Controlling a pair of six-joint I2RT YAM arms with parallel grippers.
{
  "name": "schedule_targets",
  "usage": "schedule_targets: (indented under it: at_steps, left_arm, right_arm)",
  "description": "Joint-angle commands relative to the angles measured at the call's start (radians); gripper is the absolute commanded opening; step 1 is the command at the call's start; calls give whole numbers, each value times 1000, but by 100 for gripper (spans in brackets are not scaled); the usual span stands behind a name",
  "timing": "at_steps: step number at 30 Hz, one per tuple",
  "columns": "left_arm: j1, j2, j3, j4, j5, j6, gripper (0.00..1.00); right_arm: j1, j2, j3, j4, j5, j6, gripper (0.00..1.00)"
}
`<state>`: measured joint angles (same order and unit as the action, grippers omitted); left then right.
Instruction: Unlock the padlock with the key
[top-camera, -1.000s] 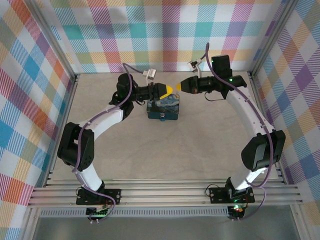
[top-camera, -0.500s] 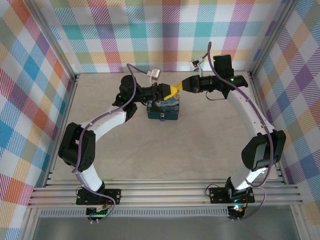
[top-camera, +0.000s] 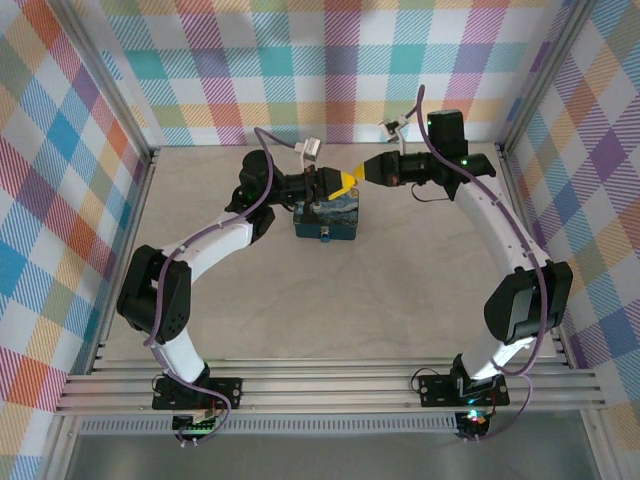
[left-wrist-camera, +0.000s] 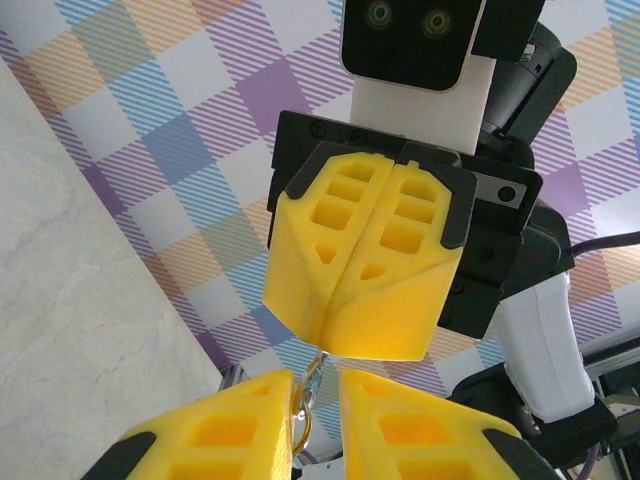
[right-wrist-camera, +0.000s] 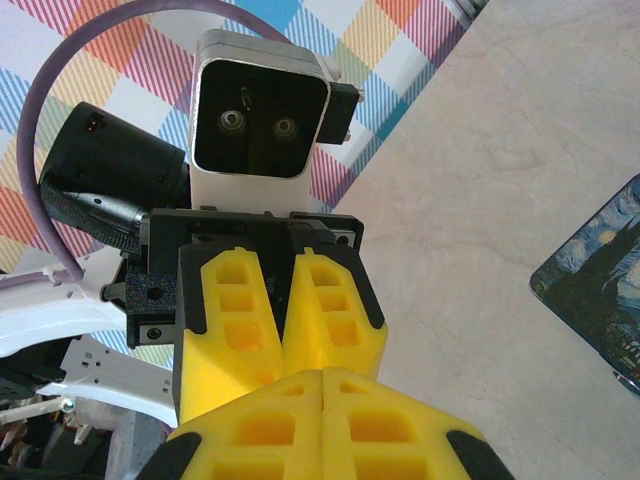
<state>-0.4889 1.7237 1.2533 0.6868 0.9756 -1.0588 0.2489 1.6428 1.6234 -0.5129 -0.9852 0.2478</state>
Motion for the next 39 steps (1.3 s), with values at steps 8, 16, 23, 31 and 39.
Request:
schedule_targets:
  at_steps: [8,16,23,31,39]
  left_arm:
    - [-11,-1,48,-52,18,44,21]
    - [-11,-3,66,-167,24,121,22]
    - [-11,6,77,-160,22,117,24]
    - [-11,16,79,-132,15,97,14]
    - [-11,-5,92,-263,-19,235,0]
  right_arm:
    - [-5,-34,-25,46,5,27,0]
    - [-5,-41,-46,80,17,50,0]
    - [-5,-38,-54,94,10,66,0]
    - [-5,-30,-60,112,-1,79,0]
    - [-4,-19,-64,117,3,109,0]
